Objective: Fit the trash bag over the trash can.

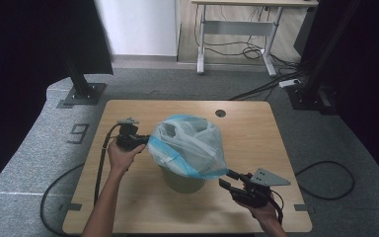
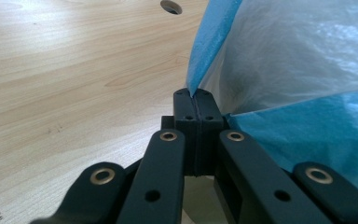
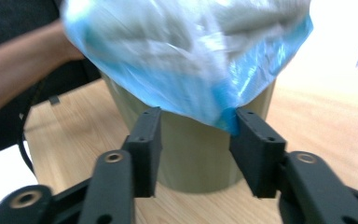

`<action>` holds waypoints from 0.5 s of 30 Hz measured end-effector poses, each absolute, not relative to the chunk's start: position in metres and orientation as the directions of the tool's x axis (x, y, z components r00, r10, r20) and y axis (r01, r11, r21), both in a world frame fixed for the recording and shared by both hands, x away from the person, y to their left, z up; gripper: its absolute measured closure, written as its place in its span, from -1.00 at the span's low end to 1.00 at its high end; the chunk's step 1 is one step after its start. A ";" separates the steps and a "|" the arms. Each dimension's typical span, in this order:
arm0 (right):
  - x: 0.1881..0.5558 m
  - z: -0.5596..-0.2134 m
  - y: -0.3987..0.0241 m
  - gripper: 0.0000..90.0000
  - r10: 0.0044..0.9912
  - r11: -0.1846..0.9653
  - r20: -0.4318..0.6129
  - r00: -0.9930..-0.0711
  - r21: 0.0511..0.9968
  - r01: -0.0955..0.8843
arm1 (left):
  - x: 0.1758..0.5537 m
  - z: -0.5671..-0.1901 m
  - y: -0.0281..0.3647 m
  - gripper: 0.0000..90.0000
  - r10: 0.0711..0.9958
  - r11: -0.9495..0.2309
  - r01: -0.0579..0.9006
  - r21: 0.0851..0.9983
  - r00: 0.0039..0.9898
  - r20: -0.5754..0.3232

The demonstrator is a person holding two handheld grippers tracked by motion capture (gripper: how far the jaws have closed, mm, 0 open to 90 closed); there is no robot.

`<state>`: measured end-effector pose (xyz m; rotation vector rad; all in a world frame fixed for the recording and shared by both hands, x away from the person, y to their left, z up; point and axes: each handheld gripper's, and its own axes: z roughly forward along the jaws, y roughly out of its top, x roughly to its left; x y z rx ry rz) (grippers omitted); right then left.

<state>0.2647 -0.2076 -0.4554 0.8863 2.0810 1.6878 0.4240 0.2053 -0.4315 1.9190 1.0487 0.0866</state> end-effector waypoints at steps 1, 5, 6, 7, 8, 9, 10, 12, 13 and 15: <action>0.262 -0.451 -0.207 0.06 0.647 0.117 0.116 -0.753 0.962 0.249 | 0.424 -0.431 0.205 1.00 0.696 -0.216 0.631 0.745 0.635 -0.335; 0.260 -0.439 -0.208 0.02 0.648 0.116 0.100 -0.755 0.967 0.227 | 0.422 -0.429 0.206 1.00 0.697 -0.209 0.629 0.749 0.633 -0.337; 0.260 -0.437 -0.211 0.02 0.646 0.103 0.112 -0.755 0.967 0.232 | 0.422 -0.429 0.207 1.00 0.698 -0.207 0.628 0.750 0.632 -0.337; 0.261 -0.436 -0.214 0.02 0.643 0.091 0.132 -0.754 0.965 0.246 | 0.422 -0.428 0.208 1.00 0.699 -0.206 0.629 0.750 0.631 -0.338; 0.262 -0.435 -0.218 0.02 0.644 0.085 0.144 -0.752 0.963 0.256 | 0.422 -0.428 0.208 1.00 0.699 -0.206 0.629 0.750 0.631 -0.337; 0.261 -0.435 -0.221 0.01 0.641 0.080 0.154 -0.752 0.961 0.264 | 0.422 -0.428 0.208 1.00 0.700 -0.206 0.629 0.750 0.630 -0.336; 0.261 -0.435 -0.223 -0.01 0.639 0.073 0.164 -0.752 0.960 0.271 | 0.422 -0.428 0.208 1.00 0.701 -0.204 0.629 0.750 0.629 -0.336; 0.258 -0.432 -0.226 -0.04 0.630 0.055 0.180 -0.756 0.960 0.274 | 0.422 -0.428 0.208 1.00 0.701 -0.205 0.629 0.750 0.629 -0.337; 0.256 -0.430 -0.225 -0.06 0.619 0.051 0.187 -0.763 0.960 0.277 | 0.422 -0.428 0.208 1.00 0.700 -0.207 0.629 0.749 0.630 -0.335; 0.253 -0.425 -0.219 -0.06 0.599 0.064 0.178 -0.781 0.961 0.268 | 0.422 -0.427 0.207 1.00 0.699 -0.206 0.627 0.751 0.632 -0.336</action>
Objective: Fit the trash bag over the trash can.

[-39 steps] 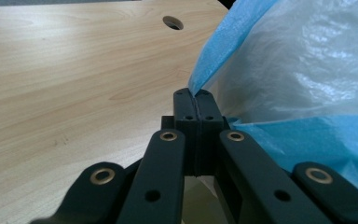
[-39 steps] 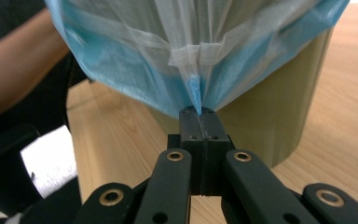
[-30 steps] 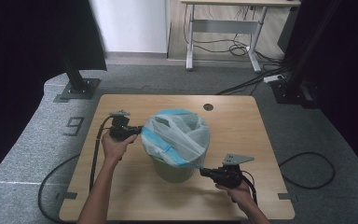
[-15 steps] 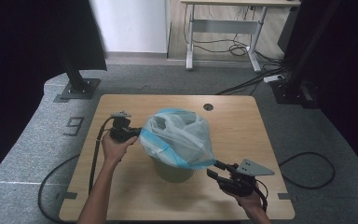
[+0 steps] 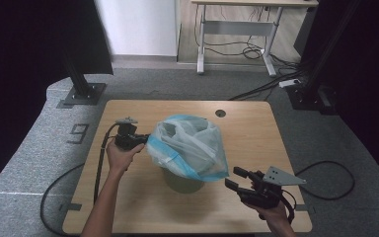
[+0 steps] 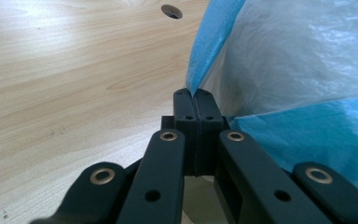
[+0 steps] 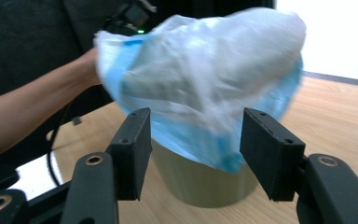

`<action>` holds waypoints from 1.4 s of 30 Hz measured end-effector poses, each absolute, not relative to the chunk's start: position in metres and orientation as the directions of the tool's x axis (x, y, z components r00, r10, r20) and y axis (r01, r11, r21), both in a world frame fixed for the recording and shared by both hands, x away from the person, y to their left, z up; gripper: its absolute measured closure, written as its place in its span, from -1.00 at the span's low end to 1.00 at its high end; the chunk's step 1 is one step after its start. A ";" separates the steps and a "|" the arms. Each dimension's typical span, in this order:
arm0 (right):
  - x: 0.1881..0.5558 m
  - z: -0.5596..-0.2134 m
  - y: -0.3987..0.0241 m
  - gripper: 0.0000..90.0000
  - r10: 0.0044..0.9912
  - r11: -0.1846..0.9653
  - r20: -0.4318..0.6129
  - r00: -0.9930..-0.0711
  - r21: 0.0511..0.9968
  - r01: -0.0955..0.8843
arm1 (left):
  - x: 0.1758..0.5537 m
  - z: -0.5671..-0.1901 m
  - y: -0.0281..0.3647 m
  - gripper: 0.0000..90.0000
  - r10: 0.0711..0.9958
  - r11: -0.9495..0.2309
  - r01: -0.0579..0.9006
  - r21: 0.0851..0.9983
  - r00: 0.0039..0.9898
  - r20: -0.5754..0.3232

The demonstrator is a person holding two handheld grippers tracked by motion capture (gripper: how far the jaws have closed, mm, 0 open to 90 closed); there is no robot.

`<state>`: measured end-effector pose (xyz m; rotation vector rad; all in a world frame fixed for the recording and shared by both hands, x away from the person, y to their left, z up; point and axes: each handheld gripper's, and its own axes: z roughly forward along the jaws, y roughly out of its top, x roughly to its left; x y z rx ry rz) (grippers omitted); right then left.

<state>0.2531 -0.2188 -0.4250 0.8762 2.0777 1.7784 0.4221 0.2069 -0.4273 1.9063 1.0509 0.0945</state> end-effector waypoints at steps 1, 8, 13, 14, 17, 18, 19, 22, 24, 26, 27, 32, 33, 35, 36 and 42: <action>0.252 -0.424 -0.213 -0.06 0.581 0.074 0.178 -0.794 0.960 0.270 | 0.422 -0.427 0.207 1.00 0.698 -0.205 0.627 0.752 0.632 -0.337; 0.260 -0.431 -0.172 -0.01 0.503 0.140 0.177 -0.846 0.949 0.282 | 0.422 -0.426 0.207 1.00 0.697 -0.204 0.627 0.752 0.632 -0.338; 0.262 -0.431 -0.150 0.09 0.496 0.177 0.148 -0.856 0.947 0.267 | 0.421 -0.426 0.208 1.00 0.698 -0.201 0.626 0.754 0.631 -0.338; 0.263 -0.432 -0.147 0.13 0.501 0.190 0.144 -0.853 0.944 0.271 | 0.421 -0.426 0.208 1.00 0.698 -0.202 0.626 0.753 0.631 -0.337; 0.265 -0.438 -0.139 0.38 0.532 0.212 0.138 -0.836 0.934 0.288 | 0.421 -0.426 0.208 1.00 0.695 -0.202 0.624 0.755 0.634 -0.339; 0.266 -0.439 -0.138 0.50 0.540 0.210 0.138 -0.830 0.933 0.292 | 0.421 -0.426 0.207 1.00 0.695 -0.200 0.625 0.755 0.634 -0.340; 0.266 -0.441 -0.137 0.63 0.543 0.207 0.138 -0.829 0.934 0.291 | 0.421 -0.426 0.207 1.00 0.693 -0.199 0.626 0.754 0.634 -0.343; 0.267 -0.442 -0.138 0.97 0.542 0.184 0.140 -0.828 0.942 0.279 | 0.422 -0.427 0.206 1.00 0.691 -0.200 0.627 0.753 0.635 -0.345; 0.266 -0.443 -0.139 0.98 0.526 0.195 0.130 -0.840 0.944 0.268 | 0.422 -0.427 0.207 1.00 0.693 -0.203 0.628 0.751 0.634 -0.344; 0.266 -0.448 -0.138 0.98 0.499 0.217 0.126 -0.858 0.940 0.264 | 0.422 -0.427 0.207 1.00 0.695 -0.202 0.630 0.750 0.632 -0.343; 0.265 -0.451 -0.138 0.98 0.485 0.226 0.128 -0.865 0.937 0.266 | 0.422 -0.427 0.207 1.00 0.695 -0.204 0.629 0.750 0.633 -0.342; 0.265 -0.475 -0.133 0.98 0.425 0.297 0.128 -0.896 0.915 0.272 | 0.421 -0.429 0.209 1.00 0.694 -0.209 0.632 0.746 0.633 -0.342; 0.267 -0.480 -0.131 0.98 0.419 0.309 0.133 -0.898 0.909 0.278 | 0.421 -0.429 0.210 1.00 0.692 -0.203 0.635 0.745 0.632 -0.350; 0.270 -0.489 -0.129 0.98 0.417 0.331 0.131 -0.899 0.900 0.285 | 0.421 -0.431 0.212 1.00 0.695 -0.202 0.642 0.740 0.626 -0.353; 0.273 -0.492 -0.128 0.98 0.414 0.342 0.136 -0.900 0.893 0.292 | 0.422 -0.431 0.212 1.00 0.700 -0.206 0.644 0.737 0.623 -0.349; 0.285 -0.514 -0.126 0.98 0.425 0.392 0.154 -0.892 0.857 0.335 | 0.431 -0.443 0.209 1.00 0.705 -0.208 0.666 0.717 0.610 -0.362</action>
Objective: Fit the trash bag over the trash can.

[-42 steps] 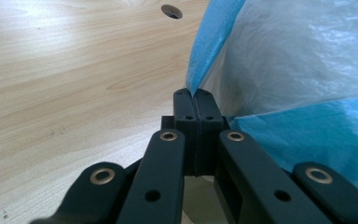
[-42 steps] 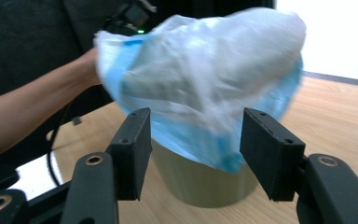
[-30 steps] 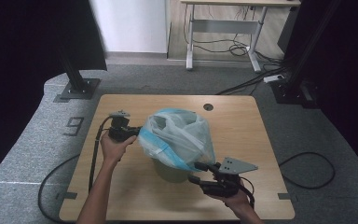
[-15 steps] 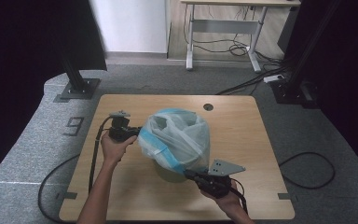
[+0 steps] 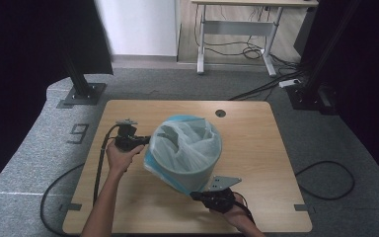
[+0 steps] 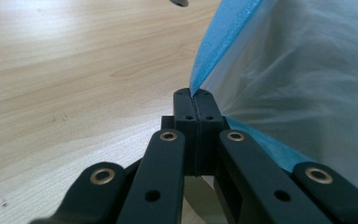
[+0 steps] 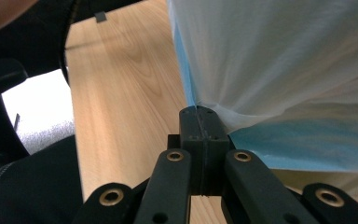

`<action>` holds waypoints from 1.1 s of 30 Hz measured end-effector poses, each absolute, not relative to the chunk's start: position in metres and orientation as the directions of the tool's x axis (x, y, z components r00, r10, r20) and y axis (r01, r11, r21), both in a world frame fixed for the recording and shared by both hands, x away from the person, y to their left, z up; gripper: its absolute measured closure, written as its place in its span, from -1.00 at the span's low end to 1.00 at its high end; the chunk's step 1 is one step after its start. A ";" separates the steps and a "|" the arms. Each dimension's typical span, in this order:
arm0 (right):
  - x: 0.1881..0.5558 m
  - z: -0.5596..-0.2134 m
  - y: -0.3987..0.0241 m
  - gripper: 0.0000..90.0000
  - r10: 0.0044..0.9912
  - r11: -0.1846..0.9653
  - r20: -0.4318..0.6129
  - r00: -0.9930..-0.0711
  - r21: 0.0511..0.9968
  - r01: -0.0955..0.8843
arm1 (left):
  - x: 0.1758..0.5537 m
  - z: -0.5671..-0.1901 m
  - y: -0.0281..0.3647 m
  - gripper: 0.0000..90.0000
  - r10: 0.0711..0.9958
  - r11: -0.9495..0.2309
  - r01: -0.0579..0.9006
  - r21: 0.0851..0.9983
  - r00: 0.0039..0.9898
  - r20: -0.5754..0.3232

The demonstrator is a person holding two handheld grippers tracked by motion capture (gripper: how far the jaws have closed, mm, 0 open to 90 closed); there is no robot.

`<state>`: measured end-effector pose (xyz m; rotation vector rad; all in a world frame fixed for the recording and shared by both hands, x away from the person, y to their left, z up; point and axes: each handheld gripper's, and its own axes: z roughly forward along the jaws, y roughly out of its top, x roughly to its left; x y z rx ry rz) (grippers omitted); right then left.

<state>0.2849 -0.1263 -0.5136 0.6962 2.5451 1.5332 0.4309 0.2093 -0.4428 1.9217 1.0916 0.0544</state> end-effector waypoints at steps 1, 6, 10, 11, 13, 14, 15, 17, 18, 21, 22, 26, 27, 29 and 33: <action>0.287 -0.515 -0.127 0.98 0.428 0.390 0.159 -0.889 0.855 0.341 | 0.434 -0.446 0.207 1.00 0.707 -0.209 0.671 0.711 0.606 -0.364; 0.292 -0.521 -0.134 0.98 0.443 0.398 0.169 -0.880 0.843 0.362 | 0.450 -0.464 0.196 1.00 0.715 -0.234 0.704 0.671 0.592 -0.372; 0.294 -0.529 -0.140 0.98 0.454 0.406 0.183 -0.872 0.828 0.386 | 0.459 -0.477 0.190 1.00 0.723 -0.255 0.728 0.636 0.581 -0.375; 0.294 -0.530 -0.141 0.98 0.456 0.408 0.185 -0.871 0.826 0.388 | 0.460 -0.479 0.189 1.00 0.722 -0.255 0.731 0.633 0.580 -0.377; 0.294 -0.530 -0.143 0.98 0.454 0.409 0.187 -0.871 0.825 0.390 | 0.460 -0.482 0.187 1.00 0.718 -0.260 0.732 0.630 0.583 -0.381; 0.294 -0.530 -0.144 0.98 0.452 0.410 0.185 -0.873 0.826 0.387 | 0.460 -0.482 0.186 1.00 0.716 -0.263 0.731 0.629 0.585 -0.380; 0.294 -0.529 -0.144 0.98 0.452 0.411 0.185 -0.873 0.825 0.388 | 0.459 -0.482 0.185 1.00 0.718 -0.273 0.729 0.628 0.589 -0.372; 0.294 -0.530 -0.146 0.98 0.455 0.411 0.186 -0.871 0.823 0.391 | 0.457 -0.484 0.185 1.00 0.719 -0.280 0.733 0.621 0.588 -0.370; 0.295 -0.530 -0.146 0.98 0.458 0.414 0.186 -0.869 0.821 0.394 | 0.457 -0.485 0.186 1.00 0.723 -0.285 0.736 0.615 0.586 -0.366; 0.295 -0.532 -0.150 0.98 0.467 0.419 0.185 -0.865 0.815 0.400 | 0.454 -0.488 0.189 1.00 0.729 -0.298 0.747 0.595 0.580 -0.363; 0.295 -0.533 -0.151 0.98 0.469 0.418 0.187 -0.863 0.814 0.404 | 0.453 -0.489 0.191 1.00 0.729 -0.295 0.750 0.592 0.577 -0.368; 0.297 -0.534 -0.157 0.98 0.483 0.412 0.189 -0.855 0.813 0.412 | 0.448 -0.486 0.192 0.97 0.728 -0.322 0.742 0.588 0.591 -0.347; 0.298 -0.534 -0.158 0.97 0.487 0.405 0.191 -0.852 0.815 0.415 | 0.446 -0.484 0.193 0.90 0.740 -0.324 0.732 0.599 0.591 -0.321; 0.297 -0.531 -0.162 0.63 0.505 0.353 0.224 -0.834 0.828 0.436 | 0.440 -0.476 0.198 0.63 0.765 -0.300 0.703 0.645 0.581 -0.277; 0.290 -0.517 -0.174 0.00 0.531 0.228 0.255 -0.808 0.875 0.426 | 0.426 -0.460 0.218 0.13 0.807 -0.225 0.644 0.731 0.544 -0.231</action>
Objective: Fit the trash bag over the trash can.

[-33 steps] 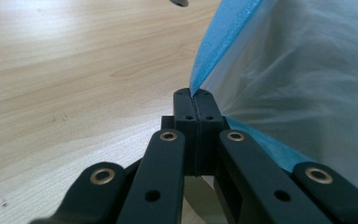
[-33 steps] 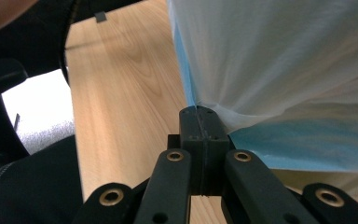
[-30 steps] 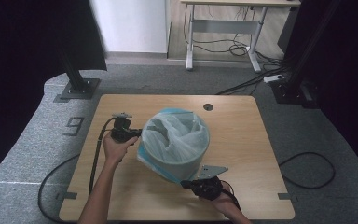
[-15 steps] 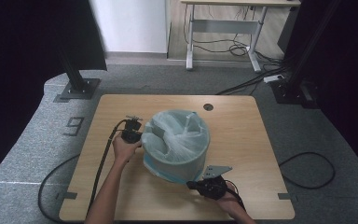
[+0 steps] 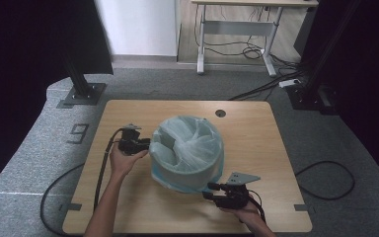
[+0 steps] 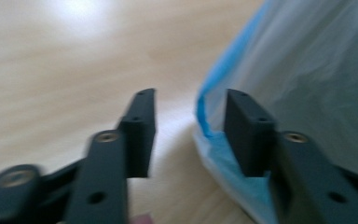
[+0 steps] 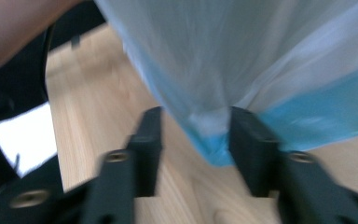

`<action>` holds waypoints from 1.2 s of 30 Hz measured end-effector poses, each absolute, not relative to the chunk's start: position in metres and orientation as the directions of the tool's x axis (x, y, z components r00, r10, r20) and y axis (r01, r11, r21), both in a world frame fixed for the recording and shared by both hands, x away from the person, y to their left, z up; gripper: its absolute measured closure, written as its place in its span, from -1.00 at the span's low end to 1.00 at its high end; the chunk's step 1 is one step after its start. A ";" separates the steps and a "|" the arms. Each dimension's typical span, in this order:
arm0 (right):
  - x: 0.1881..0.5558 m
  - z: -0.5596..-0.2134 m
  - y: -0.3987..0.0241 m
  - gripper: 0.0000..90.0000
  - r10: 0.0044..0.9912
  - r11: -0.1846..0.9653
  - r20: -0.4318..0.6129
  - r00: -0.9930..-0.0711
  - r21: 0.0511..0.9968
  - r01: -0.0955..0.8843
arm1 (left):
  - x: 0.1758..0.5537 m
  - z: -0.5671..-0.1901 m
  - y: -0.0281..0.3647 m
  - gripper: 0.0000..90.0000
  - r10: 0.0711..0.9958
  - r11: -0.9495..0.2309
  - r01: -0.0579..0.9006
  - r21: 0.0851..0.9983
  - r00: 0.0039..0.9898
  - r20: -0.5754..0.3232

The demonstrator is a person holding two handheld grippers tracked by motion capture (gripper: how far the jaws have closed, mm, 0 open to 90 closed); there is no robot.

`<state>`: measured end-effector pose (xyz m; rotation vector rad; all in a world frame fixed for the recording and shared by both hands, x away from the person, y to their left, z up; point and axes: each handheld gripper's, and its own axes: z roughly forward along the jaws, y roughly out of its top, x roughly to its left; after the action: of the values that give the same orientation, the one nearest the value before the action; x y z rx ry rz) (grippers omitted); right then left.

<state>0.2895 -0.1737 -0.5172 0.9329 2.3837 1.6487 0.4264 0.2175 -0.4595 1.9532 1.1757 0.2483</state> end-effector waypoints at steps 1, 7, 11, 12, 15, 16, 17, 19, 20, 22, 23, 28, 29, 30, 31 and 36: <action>0.287 -0.514 -0.177 -0.09 0.539 0.211 0.246 -0.806 0.886 0.412 | 0.423 -0.456 0.223 0.04 0.817 -0.213 0.632 0.745 0.534 -0.219; 0.283 -0.505 -0.202 -0.35 0.591 0.107 0.245 -0.769 0.921 0.376 | 0.398 -0.427 0.253 -0.18 0.793 -0.150 0.573 0.806 0.557 -0.248; 0.286 -0.500 -0.216 -0.38 0.623 0.069 0.247 -0.742 0.928 0.367 | 0.379 -0.401 0.252 -0.28 0.770 -0.157 0.508 0.847 0.600 -0.217; 0.286 -0.500 -0.219 -0.38 0.635 0.065 0.243 -0.733 0.929 0.365 | 0.375 -0.394 0.248 -0.31 0.763 -0.166 0.496 0.853 0.612 -0.208; 0.289 -0.501 -0.227 -0.38 0.649 0.039 0.263 -0.714 0.926 0.376 | 0.365 -0.373 0.232 -0.41 0.715 -0.206 0.461 0.863 0.673 -0.189; 0.289 -0.502 -0.228 -0.38 0.652 0.035 0.264 -0.711 0.926 0.376 | 0.362 -0.366 0.224 -0.45 0.701 -0.225 0.450 0.864 0.691 -0.177; 0.289 -0.502 -0.229 -0.38 0.655 0.034 0.263 -0.708 0.926 0.376 | 0.361 -0.360 0.216 -0.48 0.688 -0.247 0.442 0.862 0.707 -0.166; 0.289 -0.503 -0.230 -0.37 0.659 0.033 0.262 -0.706 0.926 0.375 | 0.359 -0.349 0.198 -0.53 0.666 -0.285 0.438 0.853 0.730 -0.152; 0.289 -0.503 -0.230 -0.37 0.660 0.032 0.263 -0.704 0.926 0.376 | 0.359 -0.345 0.190 -0.54 0.661 -0.303 0.434 0.849 0.737 -0.140; 0.289 -0.504 -0.230 -0.36 0.661 0.032 0.265 -0.702 0.925 0.379 | 0.362 -0.338 0.174 -0.55 0.647 -0.338 0.429 0.838 0.753 -0.124; 0.289 -0.504 -0.230 -0.36 0.661 0.033 0.266 -0.702 0.924 0.381 | 0.364 -0.336 0.167 -0.56 0.639 -0.350 0.429 0.833 0.760 -0.123; 0.289 -0.507 -0.232 -0.34 0.663 0.038 0.271 -0.698 0.919 0.393 | 0.382 -0.332 0.137 -0.56 0.609 -0.405 0.446 0.798 0.783 -0.129; 0.289 -0.507 -0.232 -0.34 0.664 0.039 0.272 -0.697 0.918 0.395 | 0.386 -0.331 0.132 -0.56 0.606 -0.420 0.451 0.787 0.786 -0.126; 0.289 -0.508 -0.232 -0.33 0.665 0.040 0.273 -0.696 0.917 0.398 | 0.390 -0.331 0.126 -0.56 0.601 -0.432 0.455 0.779 0.789 -0.127; 0.289 -0.508 -0.233 -0.33 0.665 0.039 0.275 -0.694 0.916 0.400 | 0.394 -0.331 0.120 -0.55 0.596 -0.442 0.459 0.771 0.792 -0.129; 0.289 -0.507 -0.233 -0.31 0.664 0.042 0.274 -0.696 0.916 0.400 | 0.412 -0.328 0.092 -0.52 0.586 -0.499 0.469 0.729 0.802 -0.115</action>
<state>0.2888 -0.2333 -0.5075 1.0942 2.0909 1.7106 0.4123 0.0919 -0.3279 2.1858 0.7748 0.1870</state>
